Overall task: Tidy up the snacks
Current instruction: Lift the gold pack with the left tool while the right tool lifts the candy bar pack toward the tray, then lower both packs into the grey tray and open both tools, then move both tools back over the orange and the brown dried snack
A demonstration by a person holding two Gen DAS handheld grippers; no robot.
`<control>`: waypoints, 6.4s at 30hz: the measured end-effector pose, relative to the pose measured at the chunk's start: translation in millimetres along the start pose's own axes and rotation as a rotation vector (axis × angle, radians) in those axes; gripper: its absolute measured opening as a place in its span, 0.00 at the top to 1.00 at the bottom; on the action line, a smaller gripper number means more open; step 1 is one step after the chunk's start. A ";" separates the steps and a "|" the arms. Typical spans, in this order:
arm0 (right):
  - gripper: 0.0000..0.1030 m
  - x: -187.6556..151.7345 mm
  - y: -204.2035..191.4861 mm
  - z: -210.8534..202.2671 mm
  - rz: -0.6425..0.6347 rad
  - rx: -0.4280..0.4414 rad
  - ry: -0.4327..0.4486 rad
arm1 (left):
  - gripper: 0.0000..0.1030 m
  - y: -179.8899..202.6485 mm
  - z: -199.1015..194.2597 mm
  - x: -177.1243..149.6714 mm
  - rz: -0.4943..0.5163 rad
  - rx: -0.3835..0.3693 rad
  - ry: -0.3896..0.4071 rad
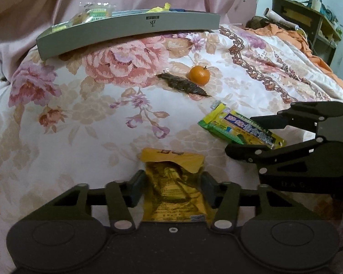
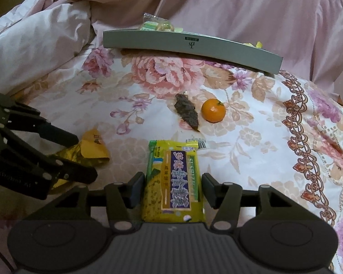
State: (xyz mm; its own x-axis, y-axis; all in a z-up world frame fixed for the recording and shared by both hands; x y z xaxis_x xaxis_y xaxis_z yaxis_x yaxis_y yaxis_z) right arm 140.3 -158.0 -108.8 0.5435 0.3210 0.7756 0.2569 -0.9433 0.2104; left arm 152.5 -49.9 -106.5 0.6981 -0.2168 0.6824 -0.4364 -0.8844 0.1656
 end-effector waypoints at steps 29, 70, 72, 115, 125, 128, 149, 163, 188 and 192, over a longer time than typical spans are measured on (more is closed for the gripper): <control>0.49 1.0 -25.1 -11.4 -0.172 -0.044 0.095 | 0.52 -9.5 -5.0 4.0 -0.121 -0.025 0.094; 0.49 38.5 19.4 -66.4 -0.139 -0.141 0.319 | 0.52 -0.3 -70.8 76.7 -0.162 0.017 0.411; 0.49 45.4 26.0 -71.5 -0.144 -0.131 0.329 | 0.52 0.2 -81.3 89.6 -0.166 0.017 0.439; 0.49 210.0 117.8 96.0 0.007 -0.187 0.417 | 0.52 -86.2 56.8 292.2 -0.108 0.071 0.429; 0.42 204.0 118.1 116.8 0.040 -0.162 0.354 | 0.39 -94.1 83.7 279.1 -0.171 0.098 0.348; 0.30 204.3 120.0 113.4 0.062 -0.160 0.354 | 0.25 -92.6 77.2 278.8 -0.189 0.102 0.375; 0.00 171.7 134.6 6.3 0.213 -0.190 0.530 | 0.01 -58.9 -21.7 233.1 -0.213 0.156 0.575; 0.00 126.2 115.0 -45.4 0.221 -0.175 0.527 | 0.01 -43.3 -60.0 146.9 -0.244 0.211 0.538; 0.00 35.4 73.1 -66.4 0.192 -0.143 0.324 | 0.01 -21.8 -56.9 30.4 -0.299 0.244 0.324; 0.00 25.3 62.8 -63.1 0.178 -0.126 0.281 | 0.01 -19.5 -52.1 24.4 -0.296 0.240 0.283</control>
State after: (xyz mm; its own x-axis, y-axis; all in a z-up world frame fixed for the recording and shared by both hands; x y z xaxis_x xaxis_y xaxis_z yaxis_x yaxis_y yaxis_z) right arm 119.7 -214.5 -38.4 0.3249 0.1309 0.9366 0.0675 -0.9911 0.1151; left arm 148.4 -16.4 -56.0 0.5763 0.1501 0.8033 -0.0753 -0.9691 0.2351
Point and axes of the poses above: each gripper's, at about its wrist camera, not at the fingertips, and z roughly the way its jaws point, y to its right, x to its top, the point moved 7 cm from there along z, roughly the way its jaws point, and after that the axes turned 9 degrees about -x, right-handed, at the moved point
